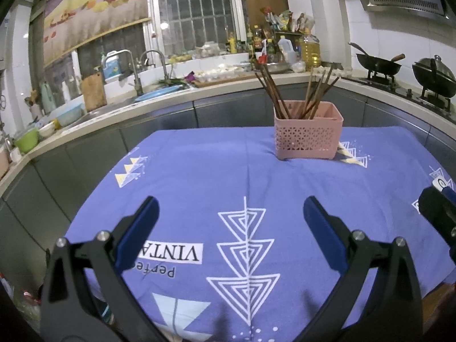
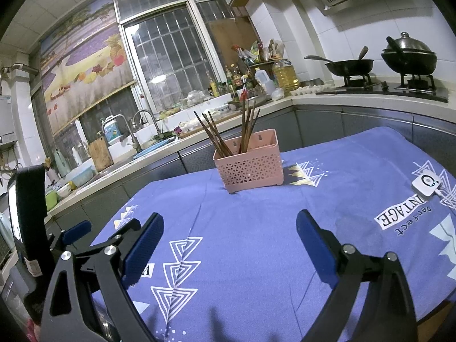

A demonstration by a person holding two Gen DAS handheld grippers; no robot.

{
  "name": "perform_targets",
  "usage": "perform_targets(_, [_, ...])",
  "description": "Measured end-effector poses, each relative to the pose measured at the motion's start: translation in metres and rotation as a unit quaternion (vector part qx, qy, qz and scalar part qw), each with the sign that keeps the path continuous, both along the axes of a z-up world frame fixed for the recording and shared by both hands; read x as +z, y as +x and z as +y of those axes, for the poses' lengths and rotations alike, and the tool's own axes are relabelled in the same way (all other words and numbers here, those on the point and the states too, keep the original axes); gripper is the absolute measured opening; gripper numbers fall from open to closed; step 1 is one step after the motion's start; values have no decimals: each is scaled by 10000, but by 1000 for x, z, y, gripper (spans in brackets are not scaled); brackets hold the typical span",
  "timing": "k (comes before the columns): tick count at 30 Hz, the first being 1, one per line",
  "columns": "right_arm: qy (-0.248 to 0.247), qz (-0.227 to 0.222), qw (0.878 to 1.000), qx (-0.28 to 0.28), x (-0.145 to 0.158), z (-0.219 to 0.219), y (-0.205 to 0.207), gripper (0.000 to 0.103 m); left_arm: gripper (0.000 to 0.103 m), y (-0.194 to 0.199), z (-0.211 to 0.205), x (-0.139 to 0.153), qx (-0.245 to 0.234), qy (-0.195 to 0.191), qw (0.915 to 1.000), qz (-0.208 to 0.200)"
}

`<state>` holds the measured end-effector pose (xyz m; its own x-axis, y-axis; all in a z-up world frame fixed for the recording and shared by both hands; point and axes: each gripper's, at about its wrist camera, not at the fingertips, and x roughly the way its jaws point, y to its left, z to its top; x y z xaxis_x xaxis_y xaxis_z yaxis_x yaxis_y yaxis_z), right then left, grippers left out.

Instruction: Organize utensils

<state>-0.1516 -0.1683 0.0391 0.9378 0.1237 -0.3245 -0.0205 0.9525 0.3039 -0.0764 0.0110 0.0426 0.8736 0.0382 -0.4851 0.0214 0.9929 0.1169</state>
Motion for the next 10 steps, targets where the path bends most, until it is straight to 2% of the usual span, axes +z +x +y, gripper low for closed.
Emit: perform_targets(10, [22,10,10000,-6,-2,0,0,93,97,2,3,-5,-65,-72,9998,178])
